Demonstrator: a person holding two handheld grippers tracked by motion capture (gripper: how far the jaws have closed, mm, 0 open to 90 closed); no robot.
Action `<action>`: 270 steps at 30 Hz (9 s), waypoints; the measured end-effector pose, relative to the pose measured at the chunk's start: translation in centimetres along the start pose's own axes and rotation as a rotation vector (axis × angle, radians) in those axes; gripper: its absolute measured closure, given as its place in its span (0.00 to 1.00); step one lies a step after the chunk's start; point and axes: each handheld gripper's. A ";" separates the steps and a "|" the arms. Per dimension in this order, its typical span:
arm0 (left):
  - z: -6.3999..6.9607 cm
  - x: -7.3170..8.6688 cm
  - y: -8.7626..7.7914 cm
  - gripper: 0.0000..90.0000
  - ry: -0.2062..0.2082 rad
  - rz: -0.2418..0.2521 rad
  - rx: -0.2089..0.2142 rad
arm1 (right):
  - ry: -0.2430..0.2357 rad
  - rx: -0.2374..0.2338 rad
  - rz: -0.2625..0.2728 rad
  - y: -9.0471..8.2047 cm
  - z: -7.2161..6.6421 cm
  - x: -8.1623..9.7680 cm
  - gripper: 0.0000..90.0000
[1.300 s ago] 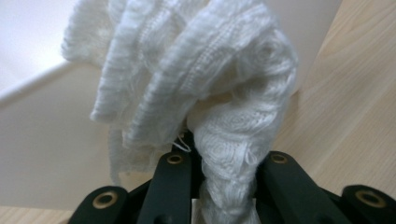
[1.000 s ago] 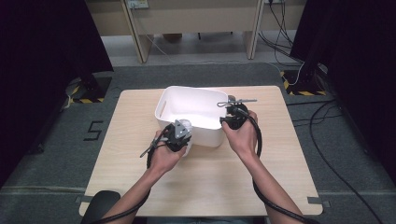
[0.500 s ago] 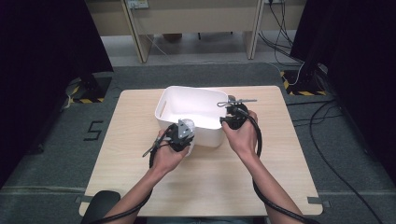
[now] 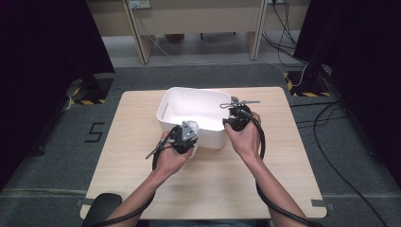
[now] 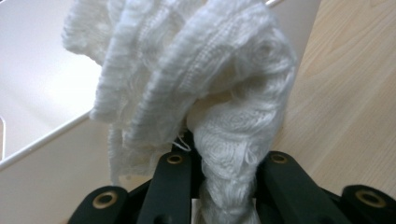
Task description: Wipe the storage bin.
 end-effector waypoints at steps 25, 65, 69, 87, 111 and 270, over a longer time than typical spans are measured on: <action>0.2 1.7 2.3 0.88 0.002 -0.048 0.010 | 0.000 -0.001 0.000 0.0 0.0 0.0 0.83; 0.7 1.9 3.9 0.88 -0.008 -0.071 0.043 | 0.001 -0.002 0.002 0.0 0.0 0.0 0.83; 0.8 1.8 3.9 0.88 -0.009 -0.068 0.044 | 0.001 -0.003 0.003 0.0 0.0 0.0 0.83; 0.9 1.2 3.2 0.88 -0.014 -0.036 0.047 | 0.002 -0.003 0.003 0.0 0.0 0.0 0.83; 1.0 -0.4 1.4 0.88 0.006 0.002 0.035 | 0.007 -0.004 0.001 0.1 0.0 0.0 0.83; 3.4 -2.7 3.4 0.88 0.055 -0.003 0.078 | 0.033 0.000 0.000 0.2 0.0 -0.1 0.84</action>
Point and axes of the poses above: each handheld gripper's, and its own axes: y roughly forward along the jaws, x roughly out of its underside, z roughly to its right, and after that the axes turned 15 degrees about x, right-handed
